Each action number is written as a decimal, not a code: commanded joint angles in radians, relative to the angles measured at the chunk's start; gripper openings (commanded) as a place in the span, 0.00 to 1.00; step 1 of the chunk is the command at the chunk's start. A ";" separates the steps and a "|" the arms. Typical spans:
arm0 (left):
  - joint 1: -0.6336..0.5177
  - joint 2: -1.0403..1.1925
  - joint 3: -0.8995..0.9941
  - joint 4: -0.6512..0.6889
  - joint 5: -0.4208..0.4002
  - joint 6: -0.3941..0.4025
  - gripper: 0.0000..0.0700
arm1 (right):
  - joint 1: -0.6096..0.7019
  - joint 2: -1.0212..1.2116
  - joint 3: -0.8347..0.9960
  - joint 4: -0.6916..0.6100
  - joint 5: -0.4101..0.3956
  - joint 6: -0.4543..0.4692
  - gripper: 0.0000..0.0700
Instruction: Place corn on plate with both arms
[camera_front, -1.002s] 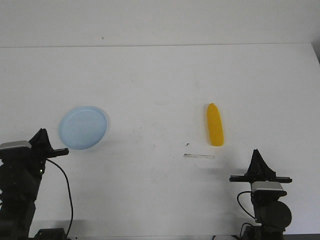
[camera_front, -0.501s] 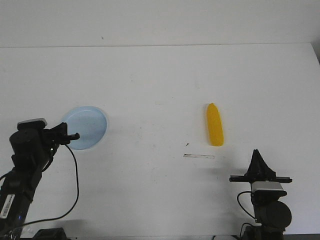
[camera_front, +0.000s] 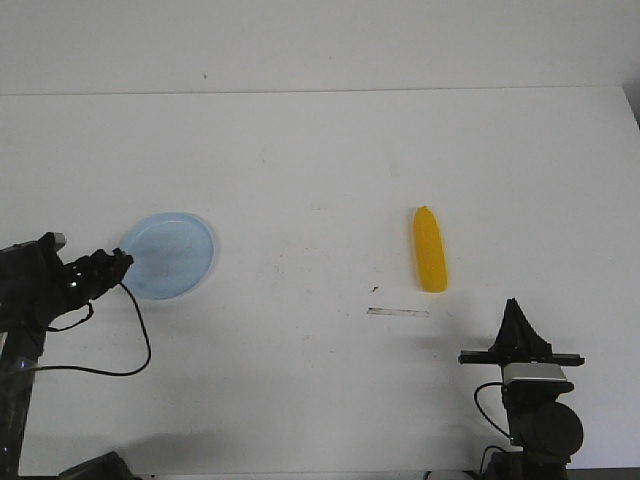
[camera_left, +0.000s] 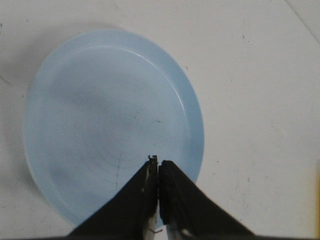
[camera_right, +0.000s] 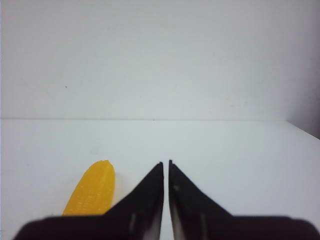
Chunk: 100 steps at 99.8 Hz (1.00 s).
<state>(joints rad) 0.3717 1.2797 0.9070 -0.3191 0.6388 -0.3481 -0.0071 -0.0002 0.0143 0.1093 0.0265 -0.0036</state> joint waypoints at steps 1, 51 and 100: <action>0.044 0.050 0.049 -0.044 0.036 -0.005 0.00 | 0.001 0.001 -0.002 0.010 0.000 -0.005 0.02; 0.145 0.284 0.171 -0.151 0.034 0.141 0.37 | 0.001 0.001 -0.002 0.010 0.000 -0.005 0.02; 0.078 0.299 0.171 -0.150 -0.075 0.212 0.47 | 0.001 0.001 -0.002 0.010 0.000 -0.005 0.02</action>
<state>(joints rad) 0.4503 1.5570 1.0573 -0.4717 0.5667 -0.1493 -0.0071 -0.0002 0.0143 0.1093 0.0265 -0.0036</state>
